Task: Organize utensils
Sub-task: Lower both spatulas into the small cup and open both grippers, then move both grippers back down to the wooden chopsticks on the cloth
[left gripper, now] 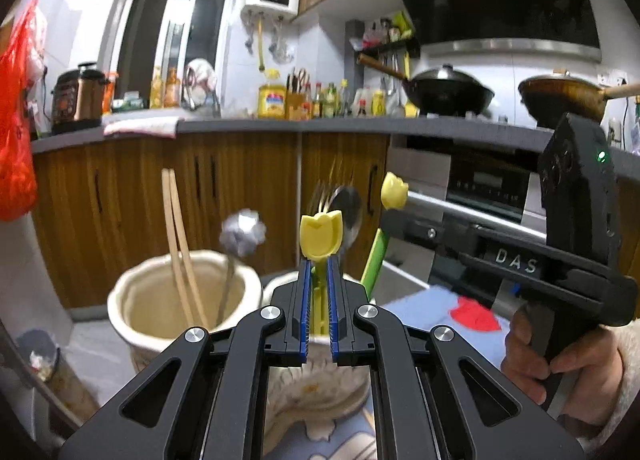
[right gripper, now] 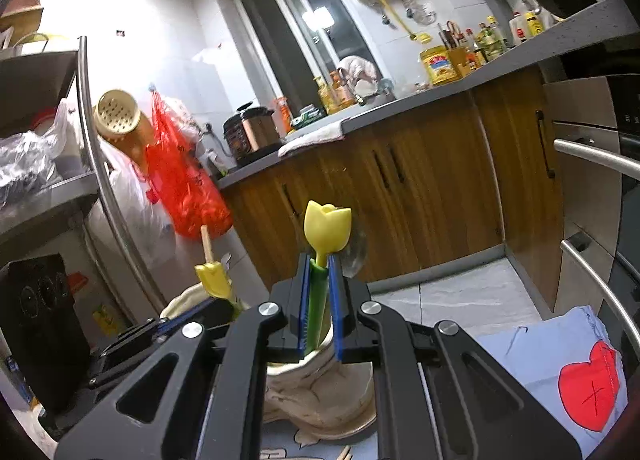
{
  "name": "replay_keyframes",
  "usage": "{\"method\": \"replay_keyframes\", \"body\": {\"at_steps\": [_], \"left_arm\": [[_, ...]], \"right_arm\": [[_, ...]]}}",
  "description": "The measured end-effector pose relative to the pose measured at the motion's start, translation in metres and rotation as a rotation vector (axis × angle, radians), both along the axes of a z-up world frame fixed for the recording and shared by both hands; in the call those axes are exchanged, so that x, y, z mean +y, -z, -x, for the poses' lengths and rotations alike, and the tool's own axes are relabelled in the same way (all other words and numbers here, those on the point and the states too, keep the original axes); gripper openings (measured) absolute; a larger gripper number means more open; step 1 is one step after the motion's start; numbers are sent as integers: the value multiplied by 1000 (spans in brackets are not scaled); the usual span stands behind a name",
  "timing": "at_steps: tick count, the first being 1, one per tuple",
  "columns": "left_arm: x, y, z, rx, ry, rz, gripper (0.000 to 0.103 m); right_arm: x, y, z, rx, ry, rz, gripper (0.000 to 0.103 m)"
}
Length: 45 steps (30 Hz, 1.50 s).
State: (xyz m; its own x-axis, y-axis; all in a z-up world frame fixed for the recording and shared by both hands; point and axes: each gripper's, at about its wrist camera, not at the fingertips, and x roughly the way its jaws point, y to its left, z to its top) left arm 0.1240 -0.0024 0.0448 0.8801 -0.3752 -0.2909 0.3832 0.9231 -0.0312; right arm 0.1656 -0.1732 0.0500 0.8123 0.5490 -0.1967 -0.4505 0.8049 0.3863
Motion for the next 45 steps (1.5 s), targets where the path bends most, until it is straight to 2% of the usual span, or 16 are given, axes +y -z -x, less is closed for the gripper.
{"method": "replay_keyframes", "body": {"at_steps": [12,22,25,29,31,33,36,38,43,45], "left_arm": [[-1,5,-2,102,-9,13,9],[0,2,8,114,-22,21,9],[3,0,12,118,-32,25,20],[8,-1,19,126,-38,32,24],[10,-3,24,132,-41,35,29],[13,-5,31,134,-47,36,32],[18,-6,42,147,-63,36,37],[21,-4,47,172,-69,41,46],[26,12,65,243,-88,22,57],[28,24,70,283,-102,10,58]], "right_arm": [[8,15,-15,149,-77,21,10],[7,16,-11,193,-78,23,11],[5,14,-10,207,-60,17,22],[-1,13,-4,221,-45,24,23],[-4,12,3,235,-37,42,28],[-6,14,9,256,-30,65,43],[-10,20,20,306,-22,119,51],[-11,26,27,345,-20,156,53],[-7,50,48,440,-41,262,53],[-2,61,55,480,-50,303,53]]}}
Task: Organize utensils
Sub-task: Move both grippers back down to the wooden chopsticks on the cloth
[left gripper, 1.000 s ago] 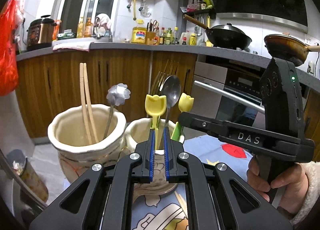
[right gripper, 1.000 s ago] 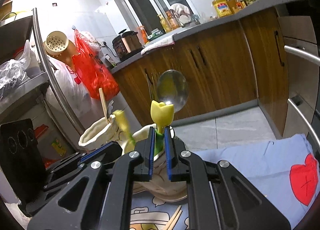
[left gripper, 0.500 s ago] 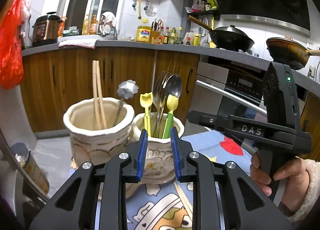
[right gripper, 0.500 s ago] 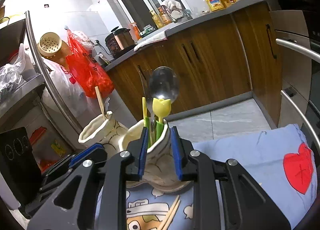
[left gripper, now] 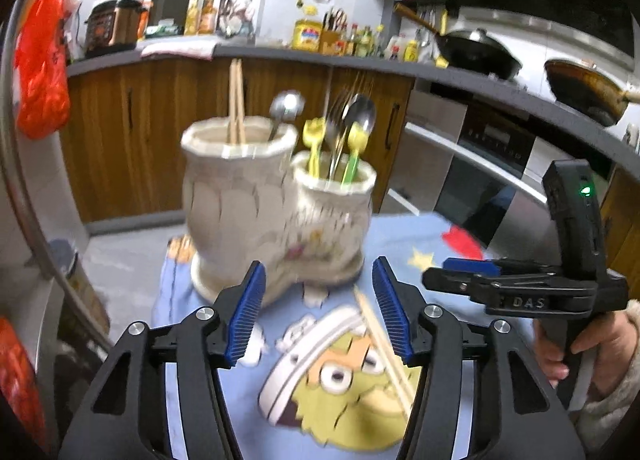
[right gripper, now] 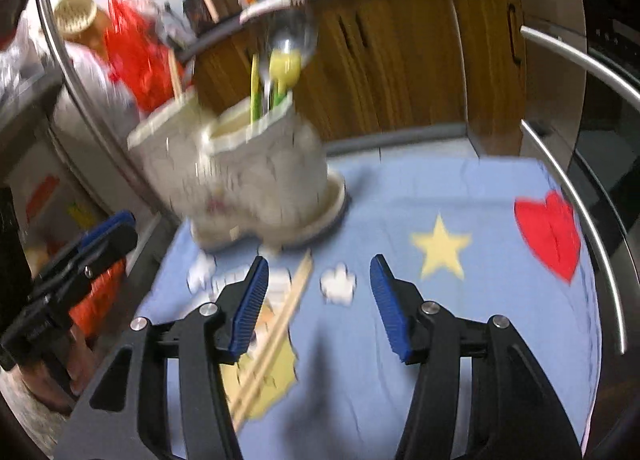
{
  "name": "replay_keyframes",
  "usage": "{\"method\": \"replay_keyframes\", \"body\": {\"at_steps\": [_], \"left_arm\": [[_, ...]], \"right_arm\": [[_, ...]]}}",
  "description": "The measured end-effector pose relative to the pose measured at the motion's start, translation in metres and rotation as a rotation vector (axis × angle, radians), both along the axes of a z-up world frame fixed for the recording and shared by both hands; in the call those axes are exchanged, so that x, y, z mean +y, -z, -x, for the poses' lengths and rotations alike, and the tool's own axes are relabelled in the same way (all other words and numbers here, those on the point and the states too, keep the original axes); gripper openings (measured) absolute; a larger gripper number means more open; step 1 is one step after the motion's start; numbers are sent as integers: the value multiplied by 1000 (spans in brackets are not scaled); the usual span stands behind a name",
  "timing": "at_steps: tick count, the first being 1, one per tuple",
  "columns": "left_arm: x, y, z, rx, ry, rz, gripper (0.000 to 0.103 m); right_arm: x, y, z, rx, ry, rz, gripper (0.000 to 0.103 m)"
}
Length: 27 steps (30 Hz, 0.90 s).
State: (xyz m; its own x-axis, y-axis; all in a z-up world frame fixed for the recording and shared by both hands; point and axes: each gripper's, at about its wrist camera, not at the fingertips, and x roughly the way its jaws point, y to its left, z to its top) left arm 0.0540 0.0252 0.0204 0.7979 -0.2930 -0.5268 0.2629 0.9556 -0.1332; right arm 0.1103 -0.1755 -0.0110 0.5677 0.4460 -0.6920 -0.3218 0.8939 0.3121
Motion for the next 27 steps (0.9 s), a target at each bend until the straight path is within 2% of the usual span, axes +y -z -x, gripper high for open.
{"method": "replay_keyframes", "body": {"at_steps": [4,8,10,11,14,17,27], "left_arm": [[0,24,1,70,-8,10,58],[-2,41,0,99,-7,-30,58],[-2,45,2,95,-9,-47,58],[-1,46,2,98,-8,-44,58],[2,48,0,115,-3,-17,58],[2,49,1,118,8,-18,58],[1,46,1,109,21,-8,58]], "right_arm": [[9,14,7,51,-8,45,53],[24,22,11,93,-33,64,52],[31,25,14,98,-50,74,46],[36,26,14,103,-58,83,40],[46,32,12,137,-78,98,26],[53,30,9,121,-75,140,21],[81,29,-1,125,-88,294,20]]}}
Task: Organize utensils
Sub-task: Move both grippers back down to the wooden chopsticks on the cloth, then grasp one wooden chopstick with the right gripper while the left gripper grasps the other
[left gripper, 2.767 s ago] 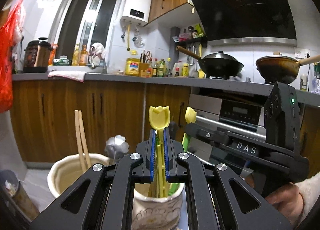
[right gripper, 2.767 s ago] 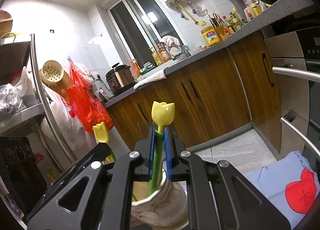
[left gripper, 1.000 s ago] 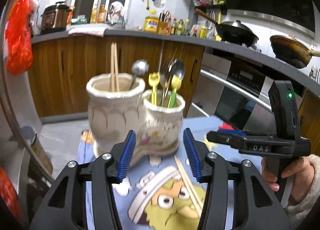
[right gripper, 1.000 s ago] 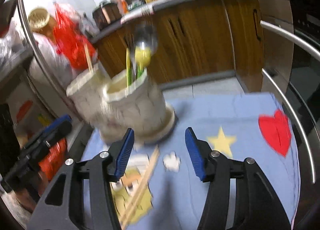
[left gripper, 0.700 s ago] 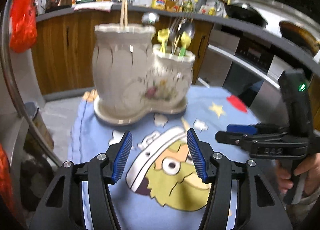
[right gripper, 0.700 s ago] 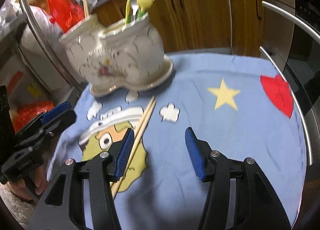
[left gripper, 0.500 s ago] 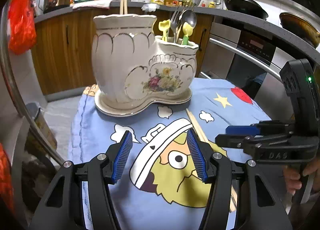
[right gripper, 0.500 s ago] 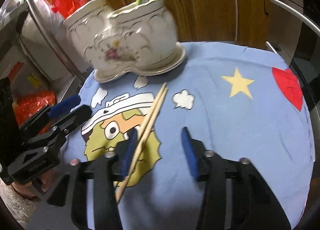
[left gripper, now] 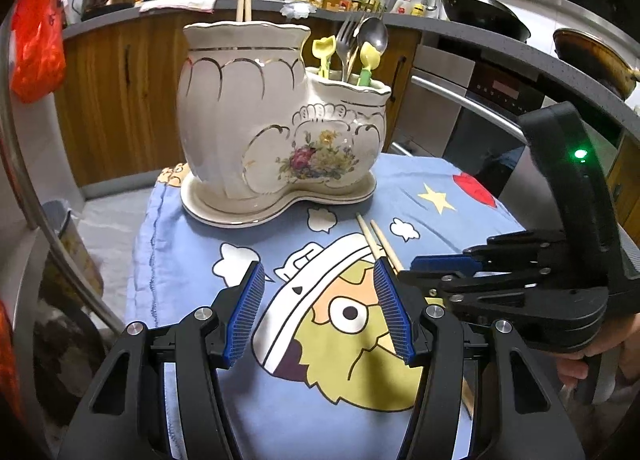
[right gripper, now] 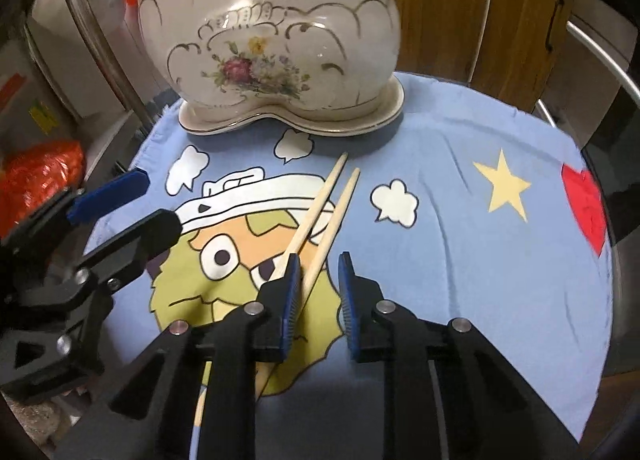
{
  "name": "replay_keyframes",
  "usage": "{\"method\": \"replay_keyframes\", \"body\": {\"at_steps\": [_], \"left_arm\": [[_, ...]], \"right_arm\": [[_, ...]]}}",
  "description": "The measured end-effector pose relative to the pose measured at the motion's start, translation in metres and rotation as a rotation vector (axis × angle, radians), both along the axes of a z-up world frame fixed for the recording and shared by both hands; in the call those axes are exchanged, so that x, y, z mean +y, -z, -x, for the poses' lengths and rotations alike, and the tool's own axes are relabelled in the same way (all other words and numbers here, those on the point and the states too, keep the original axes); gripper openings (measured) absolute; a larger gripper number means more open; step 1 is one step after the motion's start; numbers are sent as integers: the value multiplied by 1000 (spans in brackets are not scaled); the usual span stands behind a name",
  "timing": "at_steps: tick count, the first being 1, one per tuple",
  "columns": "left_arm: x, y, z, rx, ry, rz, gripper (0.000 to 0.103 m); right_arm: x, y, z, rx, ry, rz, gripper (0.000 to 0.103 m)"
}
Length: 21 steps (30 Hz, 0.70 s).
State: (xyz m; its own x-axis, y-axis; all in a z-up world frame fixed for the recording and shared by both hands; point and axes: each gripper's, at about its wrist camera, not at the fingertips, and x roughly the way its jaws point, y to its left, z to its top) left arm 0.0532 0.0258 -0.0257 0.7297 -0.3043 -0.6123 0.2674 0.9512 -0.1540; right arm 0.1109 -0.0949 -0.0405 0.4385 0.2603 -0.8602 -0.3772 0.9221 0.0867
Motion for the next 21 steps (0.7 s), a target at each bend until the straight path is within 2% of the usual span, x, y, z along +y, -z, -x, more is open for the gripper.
{"method": "replay_keyframes", "body": {"at_steps": [4,5,7,11,17,21], "left_arm": [[1,0,0,2,1,7,58],[2,0,0,3,1,8,58],[2,0,1,8,2,13,58],[-2,2,2,27,17,4,58],[-26,8,-6,140,73,-13,57],[-46,14,-20,235,60,-81,46]], "right_arm": [[8,1,-1,-22,-44,39,17],[6,2,-1,-28,-57,30,12],[-2,2,0,-31,-57,-2,7],[-22,0,5,-31,-31,-126,6],[-59,-10,8,-45,29,-216,6],[-71,-18,10,-57,39,-252,6]]}}
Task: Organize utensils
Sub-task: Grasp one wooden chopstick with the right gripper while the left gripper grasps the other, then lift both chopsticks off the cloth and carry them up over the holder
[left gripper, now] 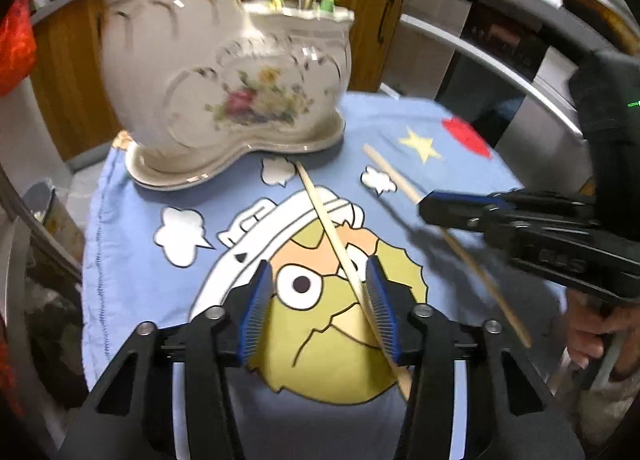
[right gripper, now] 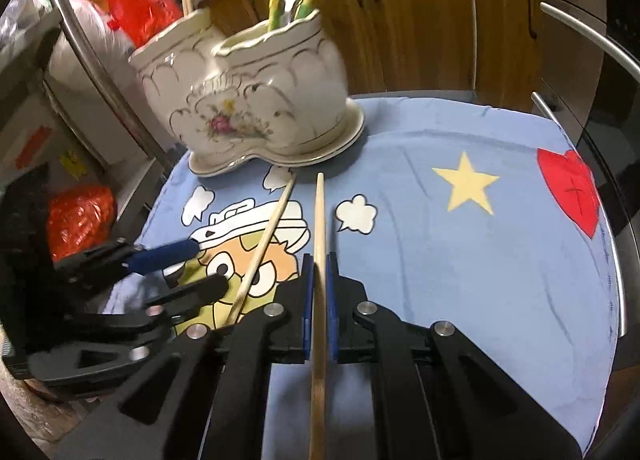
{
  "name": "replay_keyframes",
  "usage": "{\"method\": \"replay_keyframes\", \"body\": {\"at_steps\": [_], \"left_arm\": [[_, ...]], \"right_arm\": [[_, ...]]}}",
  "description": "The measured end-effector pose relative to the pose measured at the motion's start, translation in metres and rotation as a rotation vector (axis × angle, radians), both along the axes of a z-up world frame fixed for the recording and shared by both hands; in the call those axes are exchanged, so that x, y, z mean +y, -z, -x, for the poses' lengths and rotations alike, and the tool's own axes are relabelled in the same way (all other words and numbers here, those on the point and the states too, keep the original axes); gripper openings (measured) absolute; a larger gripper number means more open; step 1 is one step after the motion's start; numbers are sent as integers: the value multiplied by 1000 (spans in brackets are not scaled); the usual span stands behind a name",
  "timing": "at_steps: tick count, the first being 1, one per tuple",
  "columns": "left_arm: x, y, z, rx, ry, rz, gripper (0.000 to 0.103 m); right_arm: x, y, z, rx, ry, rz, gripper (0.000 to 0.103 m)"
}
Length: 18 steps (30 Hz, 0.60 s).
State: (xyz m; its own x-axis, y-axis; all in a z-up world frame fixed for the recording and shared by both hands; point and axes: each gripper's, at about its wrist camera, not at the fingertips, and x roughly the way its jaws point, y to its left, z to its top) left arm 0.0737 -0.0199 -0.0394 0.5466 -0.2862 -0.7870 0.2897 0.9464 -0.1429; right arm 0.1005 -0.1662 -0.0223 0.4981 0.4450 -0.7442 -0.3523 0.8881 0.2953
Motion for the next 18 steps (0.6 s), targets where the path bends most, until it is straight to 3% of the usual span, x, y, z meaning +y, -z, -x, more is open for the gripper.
{"method": "replay_keyframes", "body": {"at_steps": [4,9,13,15,16,18], "left_arm": [[-18,2,-13,55,-10,-34,43],[-43,6,-26,100,-6,-180,32],[-48,7,-30,134,-5,-224,30],[-54,7,-32,140,15,-242,21],[-56,7,-32,137,21,-250,11],[-56,8,-31,117,32,-261,7]], "right_arm": [[-14,-8,4,-17,1,-16,6],[-16,-10,6,-34,-5,-8,6],[-17,-10,7,-33,-13,-7,6],[-16,-8,7,-28,-14,-13,6],[-17,-8,7,-27,-14,-20,6],[-18,-8,7,-30,-11,-29,6]]}}
